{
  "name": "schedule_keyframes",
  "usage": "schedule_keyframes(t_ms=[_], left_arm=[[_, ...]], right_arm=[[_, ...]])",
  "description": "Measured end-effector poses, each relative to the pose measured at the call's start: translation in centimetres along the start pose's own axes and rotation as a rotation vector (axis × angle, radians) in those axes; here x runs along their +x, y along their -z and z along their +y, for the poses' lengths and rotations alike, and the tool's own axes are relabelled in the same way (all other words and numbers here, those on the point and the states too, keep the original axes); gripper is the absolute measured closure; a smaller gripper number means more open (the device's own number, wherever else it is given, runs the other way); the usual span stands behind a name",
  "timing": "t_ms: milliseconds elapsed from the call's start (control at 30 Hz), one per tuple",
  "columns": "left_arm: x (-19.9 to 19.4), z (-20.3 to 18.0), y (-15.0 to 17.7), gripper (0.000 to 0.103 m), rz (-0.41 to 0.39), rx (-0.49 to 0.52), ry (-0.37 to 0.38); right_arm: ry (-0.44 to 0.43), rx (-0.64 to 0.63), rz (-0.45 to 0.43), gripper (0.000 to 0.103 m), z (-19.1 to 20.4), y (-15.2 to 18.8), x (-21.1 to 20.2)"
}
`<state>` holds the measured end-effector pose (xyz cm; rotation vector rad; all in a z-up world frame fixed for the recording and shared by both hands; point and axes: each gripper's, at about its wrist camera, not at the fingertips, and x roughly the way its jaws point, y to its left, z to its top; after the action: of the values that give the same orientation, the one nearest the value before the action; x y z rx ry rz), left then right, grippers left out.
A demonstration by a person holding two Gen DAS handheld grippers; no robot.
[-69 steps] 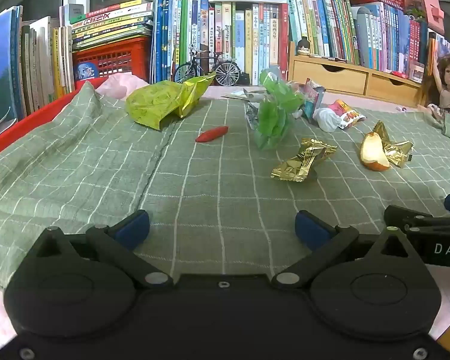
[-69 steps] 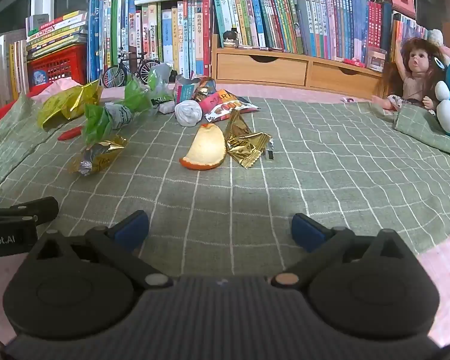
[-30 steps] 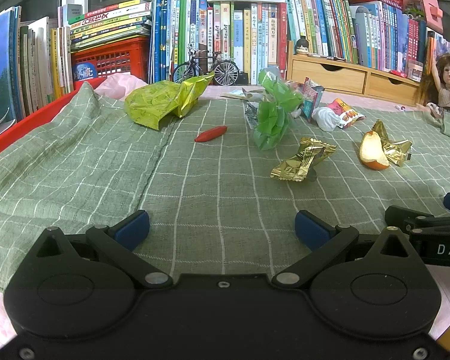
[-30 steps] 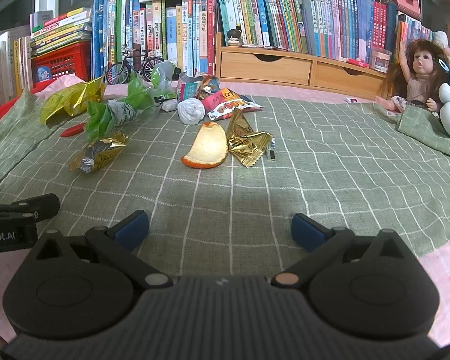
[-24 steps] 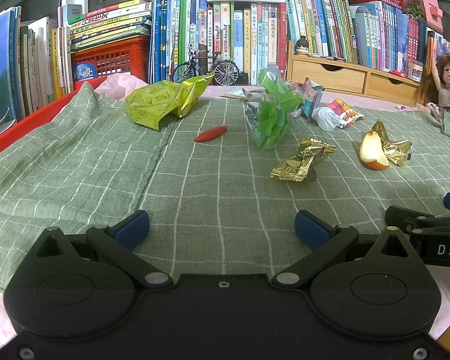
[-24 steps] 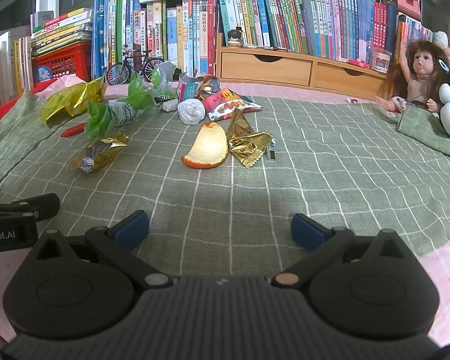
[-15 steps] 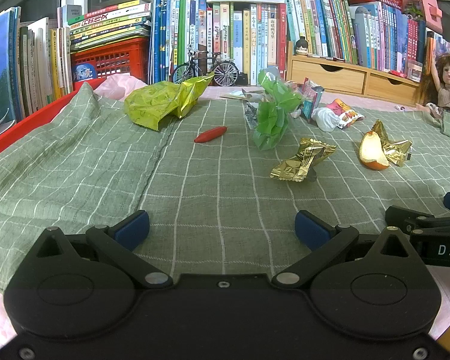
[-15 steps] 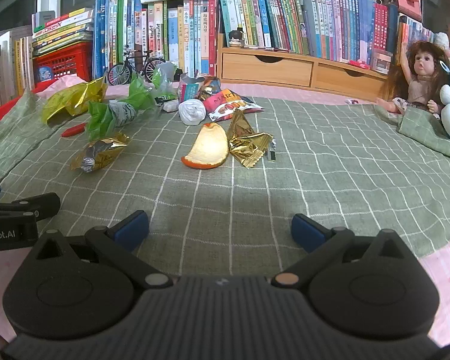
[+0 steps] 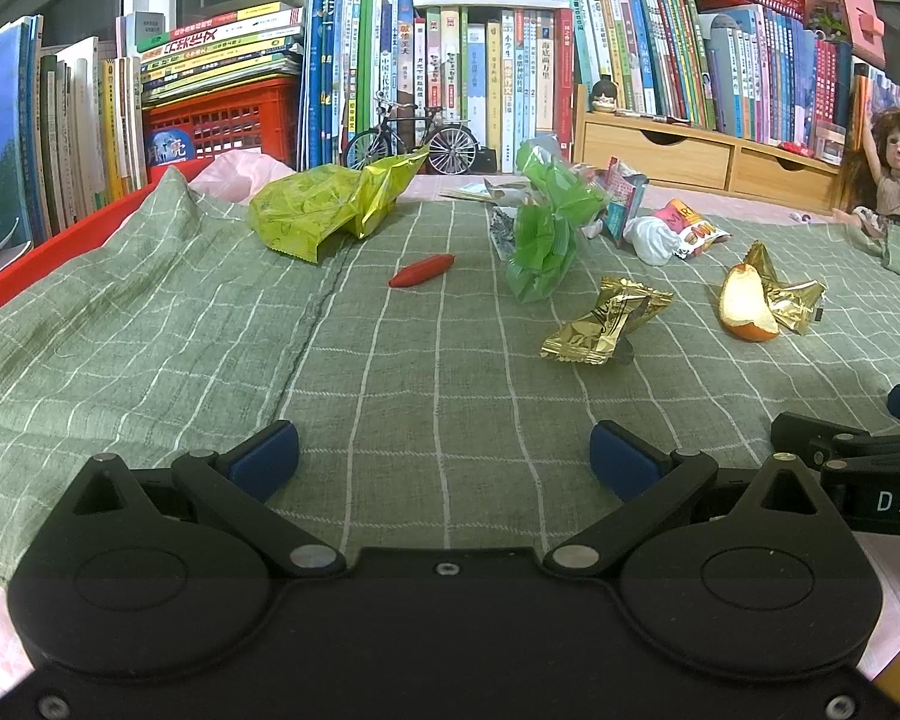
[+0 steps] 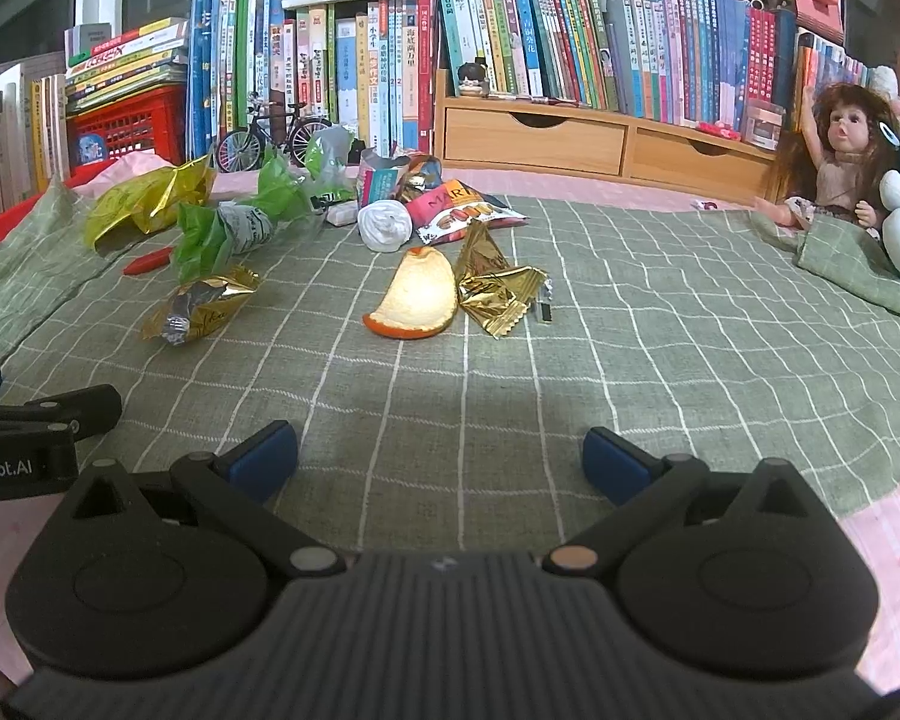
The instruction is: Collect trash
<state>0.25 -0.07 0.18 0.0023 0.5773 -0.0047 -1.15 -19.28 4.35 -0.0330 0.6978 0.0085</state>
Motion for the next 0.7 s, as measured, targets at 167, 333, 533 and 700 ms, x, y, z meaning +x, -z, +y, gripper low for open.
schedule_keyframes(t_ms=[167, 333, 533, 700], left_arm=[[0.04, 0.02, -0.06, 0.000, -0.001, 0.000, 0.001], [-0.07, 0.02, -0.13, 0.000, -0.001, 0.000, 0.001], [-0.18, 0.05, -0.08, 0.000, -0.002, 0.000, 0.001], [-0.22, 0.02, -0.15, 0.000, -0.002, 0.001, 0.002]], right_arm=[[-0.004, -0.002, -0.001, 0.000, -0.06, 0.02, -0.03], [-0.004, -0.002, -0.001, 0.000, -0.05, 0.01, -0.04], [-0.005, -0.001, 0.001, 0.000, -0.06, 0.00, -0.03], [-0.006, -0.004, 0.009, 0.000, -0.03, -0.11, 0.04]])
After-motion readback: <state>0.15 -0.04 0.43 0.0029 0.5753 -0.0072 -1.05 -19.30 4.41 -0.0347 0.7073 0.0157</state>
